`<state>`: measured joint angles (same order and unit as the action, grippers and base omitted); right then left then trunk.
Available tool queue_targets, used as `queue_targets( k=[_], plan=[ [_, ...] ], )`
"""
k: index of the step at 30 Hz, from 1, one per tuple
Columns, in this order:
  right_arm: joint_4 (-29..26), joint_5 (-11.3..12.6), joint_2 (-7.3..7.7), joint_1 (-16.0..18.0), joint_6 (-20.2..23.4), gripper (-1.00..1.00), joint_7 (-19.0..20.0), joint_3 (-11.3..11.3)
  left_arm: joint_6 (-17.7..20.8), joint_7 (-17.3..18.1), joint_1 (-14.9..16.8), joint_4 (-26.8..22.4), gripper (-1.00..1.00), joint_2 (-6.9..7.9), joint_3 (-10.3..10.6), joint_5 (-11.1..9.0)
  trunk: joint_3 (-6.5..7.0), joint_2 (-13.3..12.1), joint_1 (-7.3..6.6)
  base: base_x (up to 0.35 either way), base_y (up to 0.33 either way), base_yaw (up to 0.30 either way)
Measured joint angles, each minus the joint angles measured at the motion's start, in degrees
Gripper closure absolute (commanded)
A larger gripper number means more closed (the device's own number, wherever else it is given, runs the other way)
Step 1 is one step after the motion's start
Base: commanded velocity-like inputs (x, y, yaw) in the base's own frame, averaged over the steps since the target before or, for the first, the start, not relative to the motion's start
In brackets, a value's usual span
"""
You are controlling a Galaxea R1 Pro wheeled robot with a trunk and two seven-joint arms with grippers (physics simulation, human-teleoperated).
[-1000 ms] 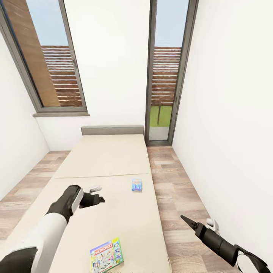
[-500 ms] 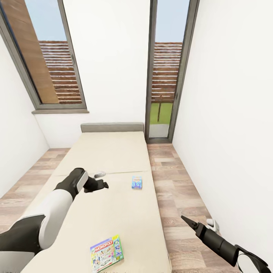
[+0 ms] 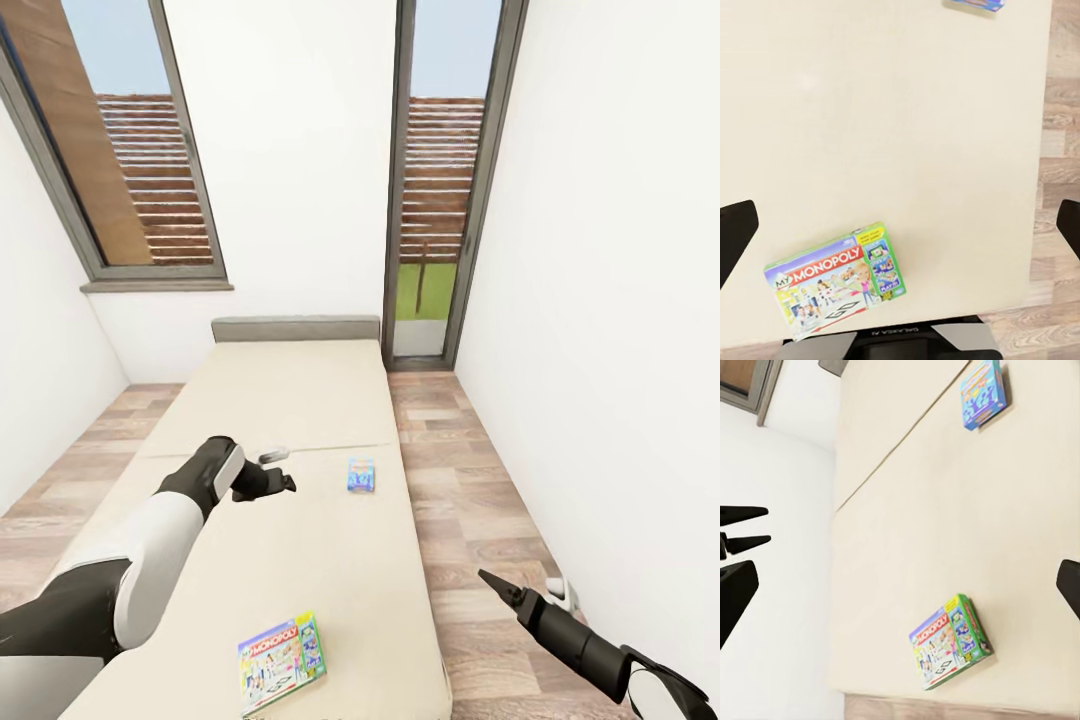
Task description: Put all the toys in the child's room - the three board games (two on the bed and one on the table), the two jigsaw puzzles on the table, and the tennis ball on the table - inside the toy box on the table in the child's room.
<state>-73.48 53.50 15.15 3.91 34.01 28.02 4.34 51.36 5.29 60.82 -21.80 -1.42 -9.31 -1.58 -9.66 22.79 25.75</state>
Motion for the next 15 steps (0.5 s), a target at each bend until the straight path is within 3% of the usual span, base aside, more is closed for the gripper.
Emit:
queue_targets(
  k=[15],
  plan=[
    [0.10,0.05,0.05,0.01,0.51,-1.00,0.01,0.06,-3.44,-0.57,0.05,1.02,-1.00,-0.13,-0.11,0.07,-1.41,0.00,0.00,0.000,0.000,0.000]
  ],
)
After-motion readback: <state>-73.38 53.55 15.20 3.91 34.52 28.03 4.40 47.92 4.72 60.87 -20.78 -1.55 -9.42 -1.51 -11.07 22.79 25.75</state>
